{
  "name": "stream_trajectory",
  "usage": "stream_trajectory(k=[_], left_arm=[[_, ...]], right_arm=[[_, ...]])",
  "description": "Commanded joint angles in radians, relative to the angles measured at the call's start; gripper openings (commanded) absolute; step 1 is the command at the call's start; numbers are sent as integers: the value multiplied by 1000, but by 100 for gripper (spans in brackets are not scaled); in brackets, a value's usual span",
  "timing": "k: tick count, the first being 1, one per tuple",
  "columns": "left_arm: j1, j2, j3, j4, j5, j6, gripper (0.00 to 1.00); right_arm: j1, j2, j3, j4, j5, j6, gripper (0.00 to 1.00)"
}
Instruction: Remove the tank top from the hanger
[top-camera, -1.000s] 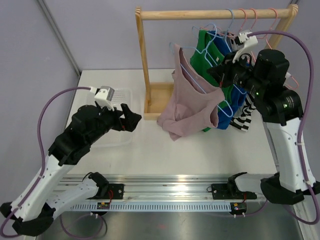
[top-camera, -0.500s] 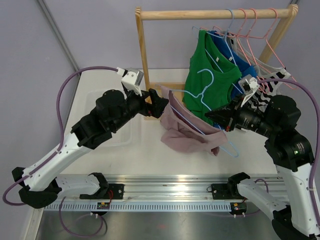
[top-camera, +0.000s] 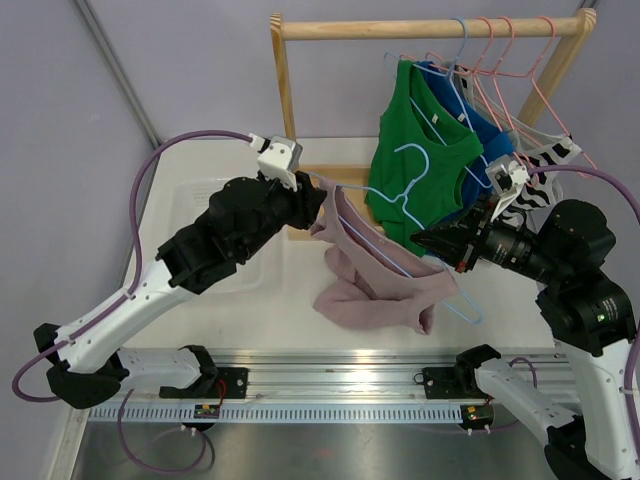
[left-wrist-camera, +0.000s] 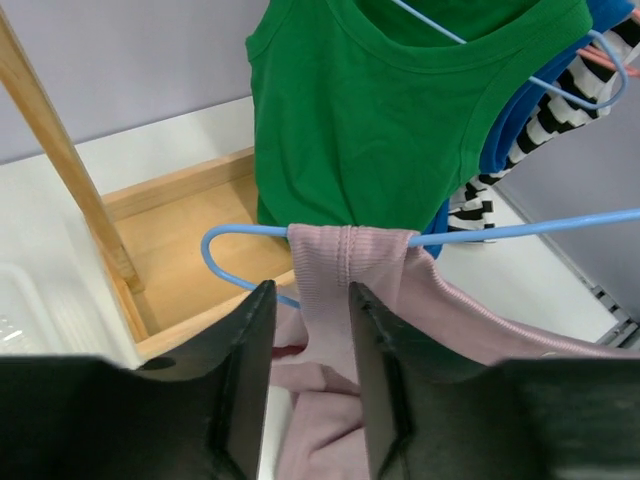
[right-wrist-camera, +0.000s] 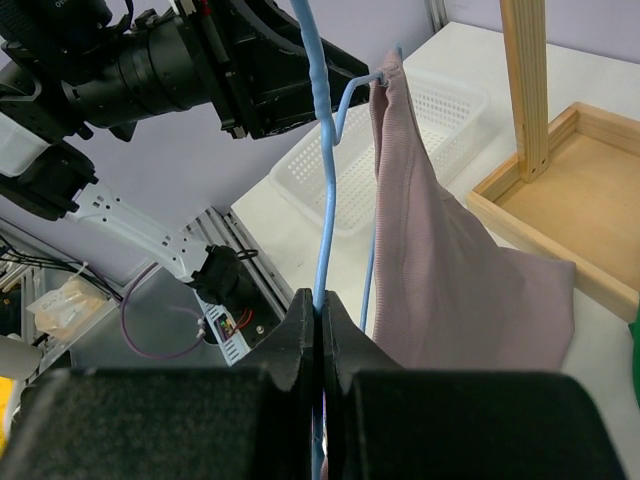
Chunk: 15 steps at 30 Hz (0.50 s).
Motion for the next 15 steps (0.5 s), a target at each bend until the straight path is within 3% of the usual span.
stream_trajectory(k=[1, 6, 8, 11, 13, 15], left_arm=[[-4, 12, 23, 55, -41, 27, 32], [-4, 30, 46, 27, -151, 12, 0], [-4, 26, 42, 18, -178, 10, 0], [-4, 6, 22, 42, -115, 18, 45], [-4, -19, -7, 77, -34, 15, 57], [-4, -28, -18, 91, 11, 7, 64]], right_arm=[[3, -6, 32, 91, -29, 26, 0], [4, -15, 31, 62, -6, -1, 0], [3, -22, 19, 53, 4, -12, 0], [3, -20, 3, 45, 16, -15, 0], [4, -17, 2, 50, 19, -14, 0], [3, -16, 3, 56, 30, -17, 0]])
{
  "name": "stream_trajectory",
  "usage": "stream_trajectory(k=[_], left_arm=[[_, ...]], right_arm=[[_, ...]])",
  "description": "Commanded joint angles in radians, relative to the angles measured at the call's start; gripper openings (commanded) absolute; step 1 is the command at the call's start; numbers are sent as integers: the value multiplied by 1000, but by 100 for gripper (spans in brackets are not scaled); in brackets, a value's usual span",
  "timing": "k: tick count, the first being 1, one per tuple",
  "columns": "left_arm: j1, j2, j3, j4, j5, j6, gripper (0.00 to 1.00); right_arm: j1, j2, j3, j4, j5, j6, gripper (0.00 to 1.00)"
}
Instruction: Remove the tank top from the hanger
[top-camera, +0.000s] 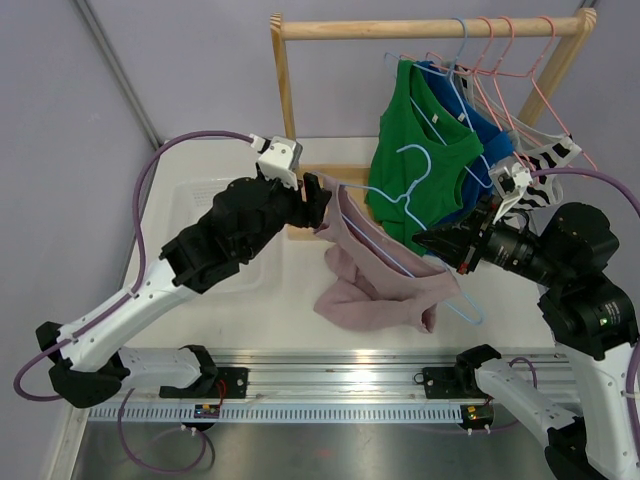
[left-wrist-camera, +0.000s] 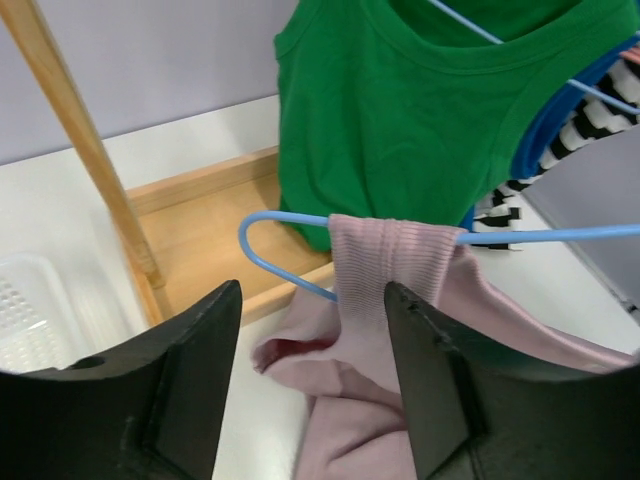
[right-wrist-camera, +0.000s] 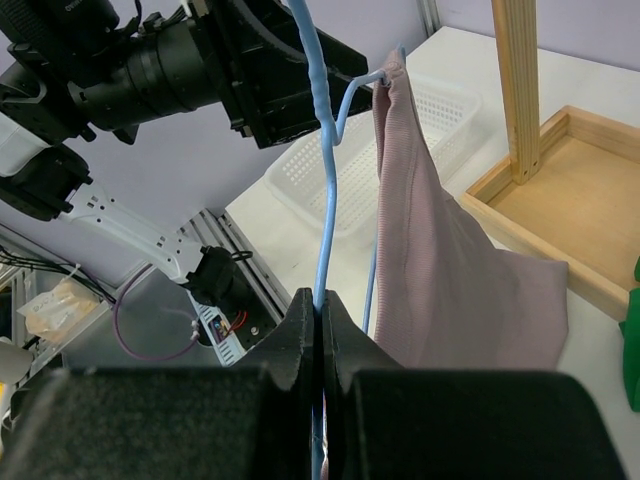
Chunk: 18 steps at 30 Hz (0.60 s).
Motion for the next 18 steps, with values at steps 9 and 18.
stream_trajectory(k=[9, 18], left_arm=[[-12, -10, -9, 87, 138, 10, 73], [-12, 38, 32, 63, 35, 27, 33]], right_arm=[[3, 9, 15, 93, -27, 17, 0], [3, 3, 14, 95, -57, 22, 0]])
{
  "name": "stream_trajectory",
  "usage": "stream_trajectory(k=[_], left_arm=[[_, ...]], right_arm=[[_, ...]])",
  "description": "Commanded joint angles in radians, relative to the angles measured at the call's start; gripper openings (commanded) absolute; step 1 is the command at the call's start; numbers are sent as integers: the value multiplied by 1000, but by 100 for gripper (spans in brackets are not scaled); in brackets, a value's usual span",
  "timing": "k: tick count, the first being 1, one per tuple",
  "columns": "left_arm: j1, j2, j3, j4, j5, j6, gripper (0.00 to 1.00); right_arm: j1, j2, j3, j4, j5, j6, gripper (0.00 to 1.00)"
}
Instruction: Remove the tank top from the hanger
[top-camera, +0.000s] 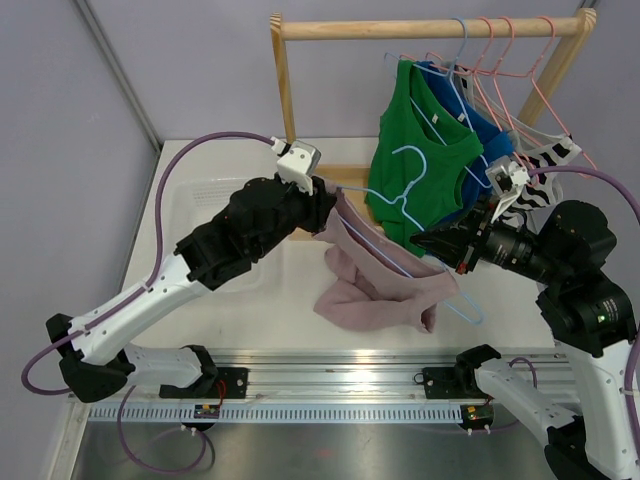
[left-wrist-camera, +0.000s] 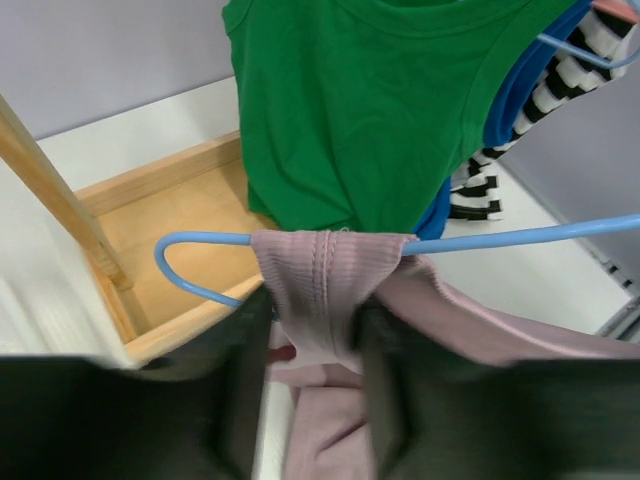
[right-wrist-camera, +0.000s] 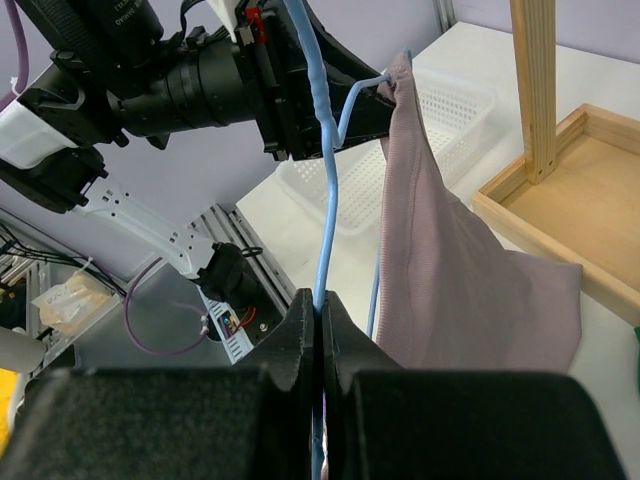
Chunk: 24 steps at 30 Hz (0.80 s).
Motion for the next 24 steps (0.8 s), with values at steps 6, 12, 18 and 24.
stream_trajectory(k=[6, 12, 18, 24], left_arm=[[-5, -8, 64, 1, -256, -12, 0], [33, -52, 43, -110, -523, -143, 0], [165, -91, 31, -183, -430, -229, 0], [174, -155, -34, -120, -153, -225, 0]], right_arm=[[3, -17, -23, 30, 7, -44, 0], [3, -77, -87, -3, -6, -137, 0], [3, -138, -142, 19, -124, -212, 0], [4, -210, -254, 242, -74, -156, 0]])
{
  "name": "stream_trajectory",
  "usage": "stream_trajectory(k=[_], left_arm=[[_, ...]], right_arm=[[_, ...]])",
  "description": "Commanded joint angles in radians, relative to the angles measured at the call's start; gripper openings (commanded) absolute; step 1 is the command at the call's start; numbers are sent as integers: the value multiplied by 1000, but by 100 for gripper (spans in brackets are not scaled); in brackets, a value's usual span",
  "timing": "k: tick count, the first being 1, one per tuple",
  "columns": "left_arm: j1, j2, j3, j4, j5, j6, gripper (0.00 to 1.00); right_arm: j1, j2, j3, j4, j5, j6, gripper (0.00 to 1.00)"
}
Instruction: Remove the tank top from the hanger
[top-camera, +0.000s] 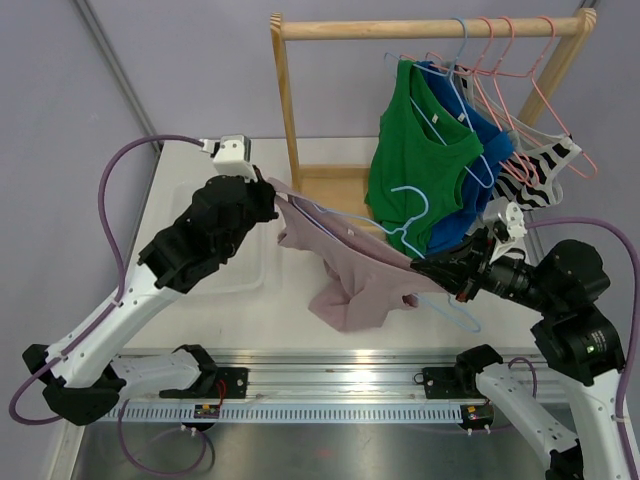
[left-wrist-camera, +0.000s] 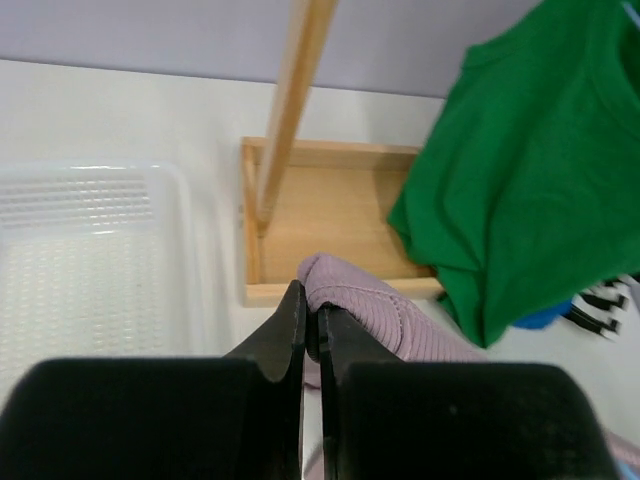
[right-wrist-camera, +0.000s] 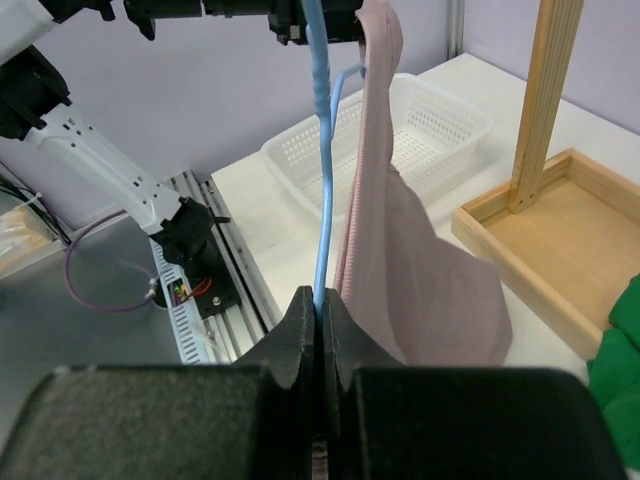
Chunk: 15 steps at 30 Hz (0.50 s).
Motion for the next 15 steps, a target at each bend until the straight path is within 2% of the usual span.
stream_trajectory(k=[1, 2, 5, 7, 10, 15], left_arm=[[14, -76, -83, 100, 170, -20, 0], [14, -93, -109, 121, 263, -24, 0], [14, -133, -153, 138, 373, -46, 0], [14, -148, -176, 108, 382, -60, 0], [14, -191, -226, 121, 462, -69, 0], [6, -251, -392, 302, 811, -73, 0]], right_arm=[[3, -63, -120, 253, -3, 78, 0], [4, -76, -157, 387, -20, 101, 0], [4, -107, -267, 593, -48, 151, 0], [3, -112, -303, 655, -25, 175, 0], [4, -107, -357, 807, 114, 265, 0], [4, -11, -520, 1314, 324, 501, 0]])
